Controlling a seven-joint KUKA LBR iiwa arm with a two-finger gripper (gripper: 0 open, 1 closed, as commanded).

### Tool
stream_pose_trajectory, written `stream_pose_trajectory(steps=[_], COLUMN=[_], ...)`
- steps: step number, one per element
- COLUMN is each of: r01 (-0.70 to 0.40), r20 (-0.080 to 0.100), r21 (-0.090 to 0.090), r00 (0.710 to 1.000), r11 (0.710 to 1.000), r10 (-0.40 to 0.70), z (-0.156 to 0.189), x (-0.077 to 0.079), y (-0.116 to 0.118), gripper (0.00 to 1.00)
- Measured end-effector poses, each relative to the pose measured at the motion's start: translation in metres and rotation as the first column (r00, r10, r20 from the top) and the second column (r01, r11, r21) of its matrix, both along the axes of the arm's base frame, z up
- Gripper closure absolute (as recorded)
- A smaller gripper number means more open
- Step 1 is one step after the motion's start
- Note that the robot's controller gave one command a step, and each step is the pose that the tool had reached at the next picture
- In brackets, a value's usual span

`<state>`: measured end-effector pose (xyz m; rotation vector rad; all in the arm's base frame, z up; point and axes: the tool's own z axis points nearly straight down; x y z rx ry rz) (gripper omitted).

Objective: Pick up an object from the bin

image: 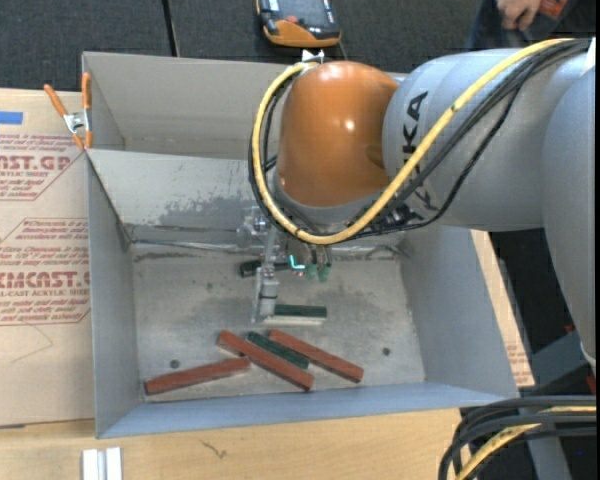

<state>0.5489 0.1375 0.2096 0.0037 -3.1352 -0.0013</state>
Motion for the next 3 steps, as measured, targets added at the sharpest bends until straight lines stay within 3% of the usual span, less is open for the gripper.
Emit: stream_pose_trajectory(steps=[1,2,3], r01=[0.002,-0.055,-0.097], r20=[0.008,0.011,0.002], r21=[0.001,0.0,-0.002], r00=[1.0,0.998,0.995], r11=[1.0,0.998,0.995], r10=[-0.002,0.055,0.097], z=[0.004,-0.063,-0.083], x=[0.002,-0.027,-0.043], y=[-0.001,0.01,0.013], gripper=[0.0,0.0,0.0])
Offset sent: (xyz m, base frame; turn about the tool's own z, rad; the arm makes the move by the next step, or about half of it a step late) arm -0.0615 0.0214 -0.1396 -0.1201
